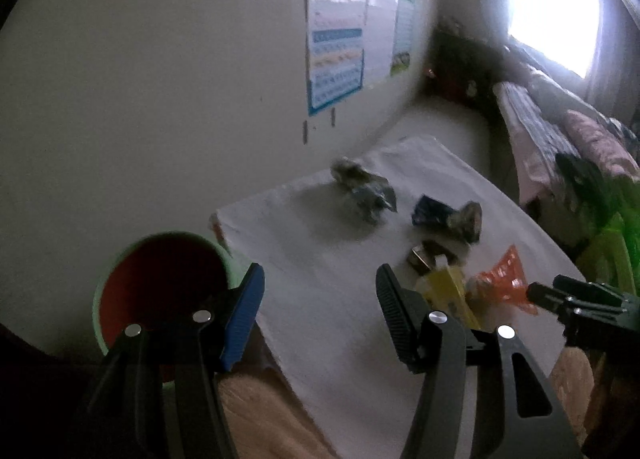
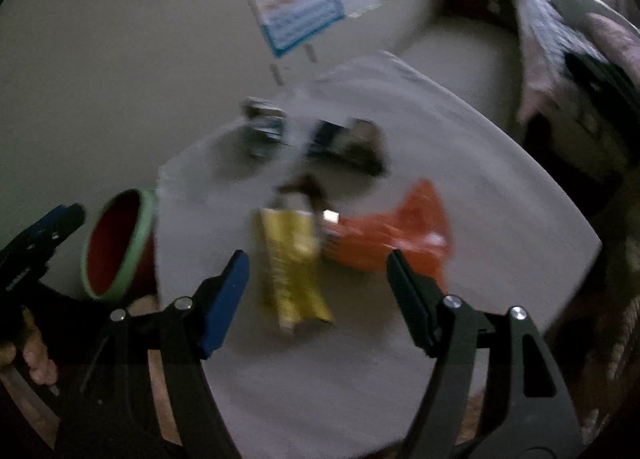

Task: Collect trash
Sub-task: 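Move both grippers back over the remaining trash on the table, then grasp the orange plastic bag with the right gripper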

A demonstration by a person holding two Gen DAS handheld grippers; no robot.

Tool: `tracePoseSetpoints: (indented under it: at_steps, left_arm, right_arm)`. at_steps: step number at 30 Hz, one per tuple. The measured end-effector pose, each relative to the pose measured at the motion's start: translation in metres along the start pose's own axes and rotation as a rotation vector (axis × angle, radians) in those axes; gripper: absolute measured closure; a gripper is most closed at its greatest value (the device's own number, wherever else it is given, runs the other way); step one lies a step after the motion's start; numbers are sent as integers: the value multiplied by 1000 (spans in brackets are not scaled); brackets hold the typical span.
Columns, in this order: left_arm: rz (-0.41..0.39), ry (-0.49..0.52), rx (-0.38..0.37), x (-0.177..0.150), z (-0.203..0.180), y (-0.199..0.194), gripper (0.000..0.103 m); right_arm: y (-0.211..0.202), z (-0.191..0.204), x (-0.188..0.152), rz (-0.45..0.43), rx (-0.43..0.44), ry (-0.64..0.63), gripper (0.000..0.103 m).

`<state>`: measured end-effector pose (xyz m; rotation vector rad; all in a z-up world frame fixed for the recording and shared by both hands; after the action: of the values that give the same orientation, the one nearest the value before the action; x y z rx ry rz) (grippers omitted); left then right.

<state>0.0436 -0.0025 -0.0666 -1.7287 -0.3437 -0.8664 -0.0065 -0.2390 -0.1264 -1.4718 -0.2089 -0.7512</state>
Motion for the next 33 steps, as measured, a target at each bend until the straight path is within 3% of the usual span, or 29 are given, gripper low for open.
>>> tracePoseSetpoints:
  at_steps: [4, 8, 9, 11, 17, 23, 28, 33]
  left_arm:
    - [37, 19, -1, -7, -8, 8, 48]
    - [65, 25, -4, -12, -15, 15, 48]
    - [78, 29, -7, -14, -18, 17, 48]
    - [91, 39, -9, -16, -22, 20, 48]
    - [110, 70, -9, -20, -34, 21, 48]
    - [120, 73, -3, -20, -35, 23, 48]
    - [139, 69, -11, -23, -37, 31, 47]
    - [153, 106, -28, -30, -46, 33, 47]
  right_arm:
    - [18, -40, -11, 37, -57, 78, 34]
    - [41, -58, -12, 74, -44, 124, 34]
    - [47, -59, -10, 82, -36, 123, 33]
    - [61, -57, -3, 103, -34, 98, 21]
    - [85, -42, 14, 127, -16, 40, 18]
    - [77, -55, 19, 131, 24, 186, 18]
    - [72, -62, -7, 190, 161, 397, 18]
    - [91, -53, -1, 220, 152, 441, 18]
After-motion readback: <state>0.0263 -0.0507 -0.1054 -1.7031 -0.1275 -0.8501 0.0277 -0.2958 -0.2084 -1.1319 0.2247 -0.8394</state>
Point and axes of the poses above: each gripper's, at about its wrist camera, not at the fingertips, and y roughly the way its jaws point, z to its left, x to its top, the point moved 4 cm from there along y, roughly the way its jaws point, and after that the axes turned 10 degrees about -x, right-handed, at the moved point
